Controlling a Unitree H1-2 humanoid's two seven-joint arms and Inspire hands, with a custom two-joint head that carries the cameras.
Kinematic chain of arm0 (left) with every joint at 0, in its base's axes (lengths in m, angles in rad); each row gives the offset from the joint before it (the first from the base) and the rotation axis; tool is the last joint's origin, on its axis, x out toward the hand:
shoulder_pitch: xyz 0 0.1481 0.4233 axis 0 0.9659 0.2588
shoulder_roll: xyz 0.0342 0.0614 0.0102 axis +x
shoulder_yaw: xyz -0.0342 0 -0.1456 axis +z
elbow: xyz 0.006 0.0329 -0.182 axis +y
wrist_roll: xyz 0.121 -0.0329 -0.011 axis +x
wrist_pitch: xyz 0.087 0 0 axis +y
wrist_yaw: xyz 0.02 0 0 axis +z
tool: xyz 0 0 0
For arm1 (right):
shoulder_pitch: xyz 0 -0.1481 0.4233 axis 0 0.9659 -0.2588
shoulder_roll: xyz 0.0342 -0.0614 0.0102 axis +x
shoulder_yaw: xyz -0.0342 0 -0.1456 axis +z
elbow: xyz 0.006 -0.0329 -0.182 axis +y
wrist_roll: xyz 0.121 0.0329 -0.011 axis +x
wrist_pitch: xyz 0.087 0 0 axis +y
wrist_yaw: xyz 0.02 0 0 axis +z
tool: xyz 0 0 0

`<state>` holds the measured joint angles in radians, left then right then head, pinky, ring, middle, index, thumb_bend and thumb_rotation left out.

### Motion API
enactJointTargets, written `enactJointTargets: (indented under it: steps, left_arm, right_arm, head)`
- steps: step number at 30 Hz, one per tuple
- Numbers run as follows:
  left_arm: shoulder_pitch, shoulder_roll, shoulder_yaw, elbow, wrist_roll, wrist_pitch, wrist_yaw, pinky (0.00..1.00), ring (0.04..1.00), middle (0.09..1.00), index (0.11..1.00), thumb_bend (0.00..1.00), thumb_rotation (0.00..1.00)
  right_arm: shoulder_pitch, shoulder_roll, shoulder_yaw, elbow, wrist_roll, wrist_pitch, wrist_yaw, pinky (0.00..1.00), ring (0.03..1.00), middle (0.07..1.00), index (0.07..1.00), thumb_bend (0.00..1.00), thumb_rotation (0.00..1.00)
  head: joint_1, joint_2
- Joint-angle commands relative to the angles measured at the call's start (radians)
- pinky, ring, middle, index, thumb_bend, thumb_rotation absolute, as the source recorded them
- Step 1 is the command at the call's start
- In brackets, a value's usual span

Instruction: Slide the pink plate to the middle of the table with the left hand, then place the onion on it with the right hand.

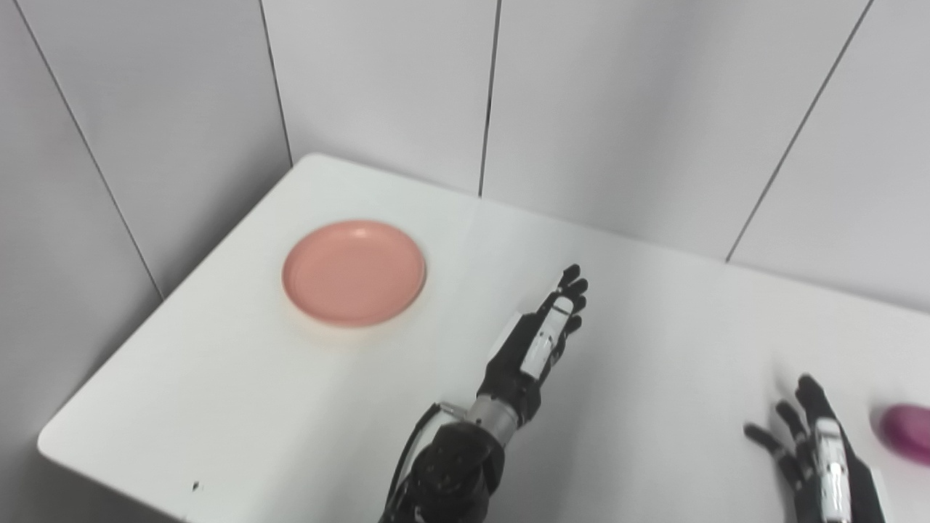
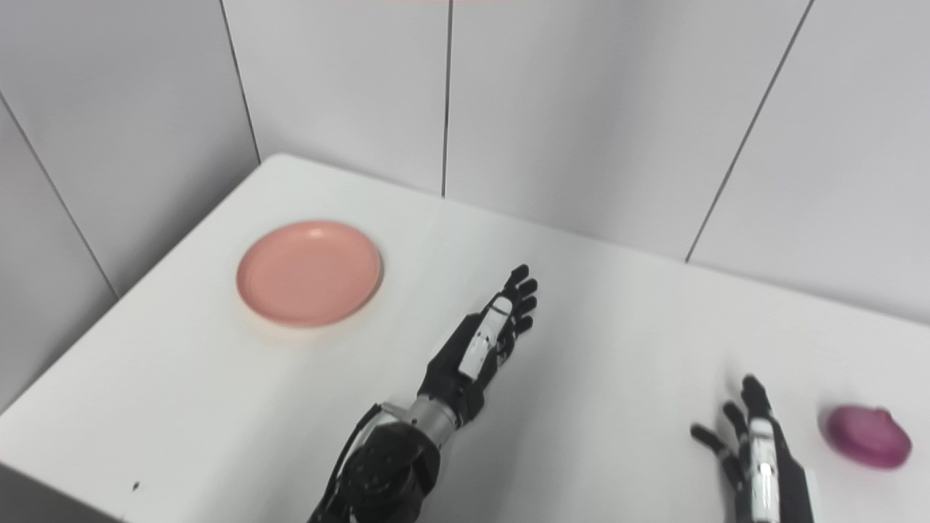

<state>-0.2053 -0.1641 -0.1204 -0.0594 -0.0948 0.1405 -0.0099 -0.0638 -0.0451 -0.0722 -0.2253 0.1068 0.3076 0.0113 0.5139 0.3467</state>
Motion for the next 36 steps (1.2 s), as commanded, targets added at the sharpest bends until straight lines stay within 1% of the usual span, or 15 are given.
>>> enactJointTargets:
  steps: [1, 5, 7, 9, 10, 11, 12, 13, 16, 20, 23, 30, 36]
  left_arm:
    - [-0.046, 0.003, 0.011, -0.046, -0.001, -0.007, -0.004, 1.00, 1.000, 1.000, 1.000, 0.47, 1.00]
    - [-0.065, 0.007, 0.035, -0.067, -0.002, -0.011, 0.006, 1.00, 0.999, 1.000, 1.000, 0.46, 1.00]
    - [-0.079, 0.007, 0.051, -0.078, -0.007, -0.012, 0.010, 0.99, 0.992, 1.000, 1.000, 0.46, 1.00]
    - [-0.090, 0.008, 0.063, -0.091, -0.013, -0.008, 0.012, 1.00, 0.993, 1.000, 1.000, 0.46, 1.00]
    - [-0.094, 0.008, 0.068, -0.096, -0.015, -0.006, 0.013, 1.00, 0.994, 1.000, 0.998, 0.46, 1.00]
    - [-0.099, 0.011, 0.072, -0.106, -0.014, 0.001, 0.014, 1.00, 0.995, 1.000, 0.997, 0.46, 1.00]
    - [-0.102, 0.012, 0.075, -0.114, -0.014, 0.005, 0.014, 1.00, 0.997, 1.000, 0.997, 0.46, 1.00]
    - [-0.106, 0.018, 0.080, -0.120, -0.011, 0.002, 0.013, 1.00, 0.998, 1.000, 0.998, 0.46, 1.00]
    - [-0.118, 0.033, 0.099, -0.130, -0.015, -0.001, 0.011, 1.00, 1.000, 1.000, 0.988, 0.48, 1.00]
    - [-0.129, 0.059, 0.124, -0.143, -0.011, -0.015, 0.015, 1.00, 0.994, 1.000, 0.981, 0.50, 1.00]
    - [-0.136, 0.078, 0.143, -0.151, -0.004, -0.029, 0.021, 0.99, 0.984, 0.995, 0.975, 0.49, 1.00]
    - [-0.139, 0.096, 0.189, -0.196, -0.010, -0.012, 0.050, 0.99, 0.981, 0.990, 0.973, 0.47, 1.00]
    - [-0.138, 0.125, 0.228, -0.240, 0.009, -0.022, 0.073, 1.00, 0.982, 0.991, 0.976, 0.46, 1.00]
  right_arm:
    - [-0.013, 0.001, 0.005, 0.009, 0.001, -0.024, 0.005, 0.94, 0.949, 0.972, 0.939, 0.39, 0.94]
    - [-0.016, 0.001, 0.003, 0.023, 0.004, -0.034, 0.006, 0.96, 0.952, 0.974, 0.947, 0.39, 0.93]
    - [-0.018, 0.001, 0.001, 0.027, 0.007, -0.034, 0.006, 0.99, 0.960, 0.980, 0.956, 0.38, 0.95]
    - [-0.020, -0.001, 0.000, 0.033, 0.007, -0.038, 0.006, 1.00, 0.964, 0.982, 0.957, 0.39, 0.97]
    - [-0.021, -0.002, 0.000, 0.037, 0.007, -0.041, 0.007, 1.00, 0.961, 0.979, 0.953, 0.40, 0.96]
    - [-0.022, -0.003, 0.000, 0.040, 0.004, -0.045, 0.006, 1.00, 0.959, 0.978, 0.952, 0.41, 0.96]
    - [-0.023, -0.003, 0.000, 0.042, 0.002, -0.049, 0.005, 1.00, 0.962, 0.978, 0.951, 0.39, 0.96]
    - [-0.024, -0.003, 0.000, 0.046, 0.002, -0.053, 0.005, 1.00, 0.963, 0.978, 0.950, 0.39, 0.96]
    - [-0.025, -0.003, -0.004, 0.055, 0.008, -0.060, 0.006, 1.00, 0.986, 0.997, 0.975, 0.39, 0.96]
    - [-0.027, -0.002, -0.005, 0.053, 0.009, -0.049, 0.004, 1.00, 0.994, 0.997, 0.973, 0.41, 0.93]
    - [-0.026, -0.004, -0.002, 0.056, 0.009, -0.059, 0.007, 1.00, 1.000, 1.000, 0.988, 0.39, 0.95]
    - [-0.020, 0.001, 0.000, 0.046, 0.005, -0.057, 0.004, 1.00, 0.996, 1.000, 0.990, 0.36, 0.97]
    - [-0.018, 0.001, 0.001, 0.042, 0.003, -0.050, 0.003, 1.00, 0.991, 1.000, 0.982, 0.35, 0.99]
  head:
    - [-0.003, -0.008]
    - [0.005, -0.015]
    - [0.014, -0.023]
    - [0.014, -0.023]
    - [0.020, -0.031]
    - [0.020, -0.031]
    - [0.020, -0.031]
    - [0.029, -0.040]
    - [0.033, -0.043]
    - [0.033, -0.042]
    - [0.033, -0.041]
    - [0.032, -0.037]
    - [0.037, -0.032]
